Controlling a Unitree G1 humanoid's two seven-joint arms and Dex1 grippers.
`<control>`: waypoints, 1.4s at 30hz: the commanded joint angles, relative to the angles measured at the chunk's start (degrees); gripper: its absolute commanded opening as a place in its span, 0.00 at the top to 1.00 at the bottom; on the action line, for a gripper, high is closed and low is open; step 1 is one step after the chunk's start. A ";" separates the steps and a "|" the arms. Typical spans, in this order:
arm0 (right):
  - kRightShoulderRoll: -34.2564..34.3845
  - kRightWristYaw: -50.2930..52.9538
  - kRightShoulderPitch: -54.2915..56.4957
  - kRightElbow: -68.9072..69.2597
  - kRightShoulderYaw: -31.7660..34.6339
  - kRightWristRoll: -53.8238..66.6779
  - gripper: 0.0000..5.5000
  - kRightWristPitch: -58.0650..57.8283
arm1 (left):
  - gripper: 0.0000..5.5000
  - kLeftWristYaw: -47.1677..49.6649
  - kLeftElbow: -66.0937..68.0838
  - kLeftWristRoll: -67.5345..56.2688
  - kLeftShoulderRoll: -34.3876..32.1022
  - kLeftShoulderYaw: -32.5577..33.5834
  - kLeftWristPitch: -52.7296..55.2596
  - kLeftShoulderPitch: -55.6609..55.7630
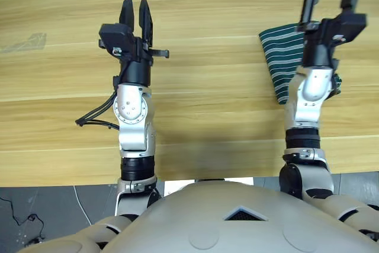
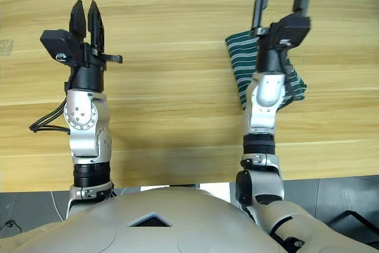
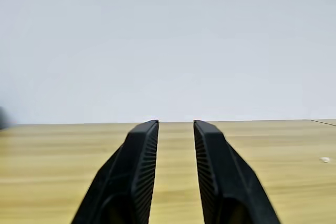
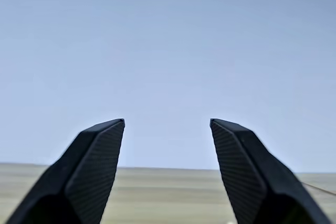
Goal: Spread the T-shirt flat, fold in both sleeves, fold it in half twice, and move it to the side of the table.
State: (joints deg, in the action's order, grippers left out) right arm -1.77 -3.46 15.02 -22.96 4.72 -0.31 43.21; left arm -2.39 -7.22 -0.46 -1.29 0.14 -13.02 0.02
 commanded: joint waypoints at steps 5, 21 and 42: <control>0.98 -2.16 2.52 -10.26 -1.96 1.70 0.45 6.11 | 0.78 1.52 9.87 4.15 -2.97 1.57 -12.21 0.57; -0.09 -3.11 5.69 -17.85 -1.90 1.69 0.45 11.11 | 0.57 3.22 11.13 5.84 -1.94 1.55 -14.53 -0.52; 0.05 -4.03 1.13 -9.51 -2.74 2.86 0.45 8.29 | 0.44 2.85 6.47 5.22 -1.94 -0.22 -10.07 -2.01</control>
State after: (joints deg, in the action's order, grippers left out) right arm -1.46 -6.75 16.73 -33.89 2.05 1.44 52.54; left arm 0.67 -0.09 4.78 -3.31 0.10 -23.96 -1.52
